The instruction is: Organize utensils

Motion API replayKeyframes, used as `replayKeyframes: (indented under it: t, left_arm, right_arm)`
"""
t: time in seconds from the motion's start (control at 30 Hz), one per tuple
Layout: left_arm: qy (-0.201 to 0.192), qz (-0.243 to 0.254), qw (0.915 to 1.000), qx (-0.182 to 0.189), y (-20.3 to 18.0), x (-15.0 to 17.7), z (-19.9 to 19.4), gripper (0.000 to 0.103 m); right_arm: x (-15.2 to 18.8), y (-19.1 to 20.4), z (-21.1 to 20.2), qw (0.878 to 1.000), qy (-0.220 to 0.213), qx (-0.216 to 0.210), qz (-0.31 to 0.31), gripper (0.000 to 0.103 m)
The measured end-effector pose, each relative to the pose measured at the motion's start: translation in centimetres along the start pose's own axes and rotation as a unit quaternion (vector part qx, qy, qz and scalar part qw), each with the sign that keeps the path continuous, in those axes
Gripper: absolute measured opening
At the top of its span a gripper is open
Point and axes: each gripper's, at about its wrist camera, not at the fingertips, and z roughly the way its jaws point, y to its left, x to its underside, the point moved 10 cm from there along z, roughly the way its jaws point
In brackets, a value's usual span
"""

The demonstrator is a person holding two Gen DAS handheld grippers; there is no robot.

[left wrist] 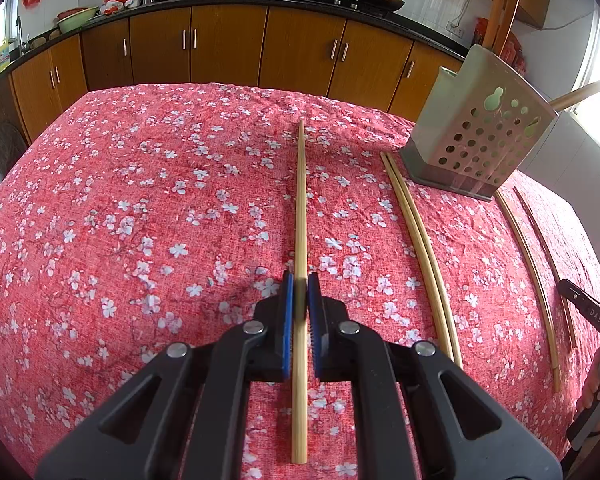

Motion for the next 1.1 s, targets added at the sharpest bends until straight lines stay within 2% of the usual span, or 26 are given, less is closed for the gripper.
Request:
replayKeyframes:
  t: [0.9,1.1]
  left_arm:
    - [0.001,-0.005,1.0000,0.005,-0.15,-0.15,-0.15,0.010]
    - [0.002,0.006,1.0000,-0.005,-0.26,-0.14,-0.18,0.010]
  right_arm:
    - [0.02,0.06,-0.05,1.000,0.000,-0.001,0.002,0.008]
    - [0.06,0.05,-0.11,1.000,0.000,-0.001,0.003,0.008]
